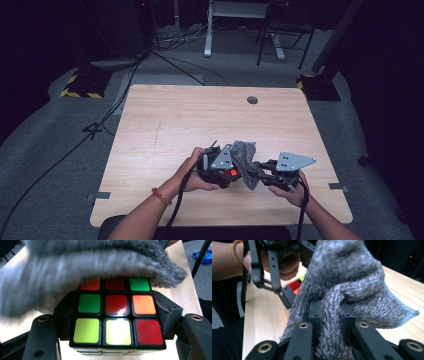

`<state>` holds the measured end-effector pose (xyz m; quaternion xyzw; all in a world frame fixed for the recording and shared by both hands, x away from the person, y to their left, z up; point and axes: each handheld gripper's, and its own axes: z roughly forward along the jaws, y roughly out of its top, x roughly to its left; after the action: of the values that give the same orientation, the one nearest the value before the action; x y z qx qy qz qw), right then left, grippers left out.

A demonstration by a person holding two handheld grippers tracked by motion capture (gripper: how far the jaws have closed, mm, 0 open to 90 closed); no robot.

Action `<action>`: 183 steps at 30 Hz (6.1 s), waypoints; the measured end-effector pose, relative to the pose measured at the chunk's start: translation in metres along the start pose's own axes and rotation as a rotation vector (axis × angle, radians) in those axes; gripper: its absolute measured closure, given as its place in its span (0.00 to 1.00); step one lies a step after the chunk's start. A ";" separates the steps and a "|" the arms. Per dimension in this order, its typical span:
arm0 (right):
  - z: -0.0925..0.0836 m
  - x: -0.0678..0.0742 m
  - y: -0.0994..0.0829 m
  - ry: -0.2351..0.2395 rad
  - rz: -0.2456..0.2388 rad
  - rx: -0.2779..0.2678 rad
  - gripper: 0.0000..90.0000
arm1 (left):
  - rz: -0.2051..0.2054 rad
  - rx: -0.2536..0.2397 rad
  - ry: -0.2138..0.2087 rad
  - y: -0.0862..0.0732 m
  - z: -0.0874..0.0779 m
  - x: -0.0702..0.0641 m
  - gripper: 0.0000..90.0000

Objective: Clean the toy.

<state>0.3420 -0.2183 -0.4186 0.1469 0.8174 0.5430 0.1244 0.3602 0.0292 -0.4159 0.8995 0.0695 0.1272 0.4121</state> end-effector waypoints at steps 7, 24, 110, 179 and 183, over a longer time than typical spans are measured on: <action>0.005 0.007 0.006 -0.009 -0.045 0.016 0.85 | 0.031 0.052 -0.004 0.001 0.015 -0.005 0.37; 0.006 -0.011 -0.010 -0.007 0.051 0.021 0.86 | -0.006 -0.027 0.005 0.000 -0.001 0.002 0.37; -0.001 -0.010 -0.005 -0.044 0.009 0.044 0.86 | 0.016 -0.044 -0.024 -0.004 -0.006 -0.003 0.37; 0.006 -0.004 -0.010 0.072 -0.006 0.153 0.85 | -0.052 -0.069 0.040 -0.011 -0.015 0.013 0.37; 0.008 -0.003 -0.009 0.075 -0.015 0.167 0.85 | -0.053 -0.062 0.057 -0.013 -0.016 0.016 0.37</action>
<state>0.3465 -0.2163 -0.4302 0.1301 0.8650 0.4771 0.0853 0.3707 0.0530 -0.4134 0.8801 0.1010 0.1441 0.4410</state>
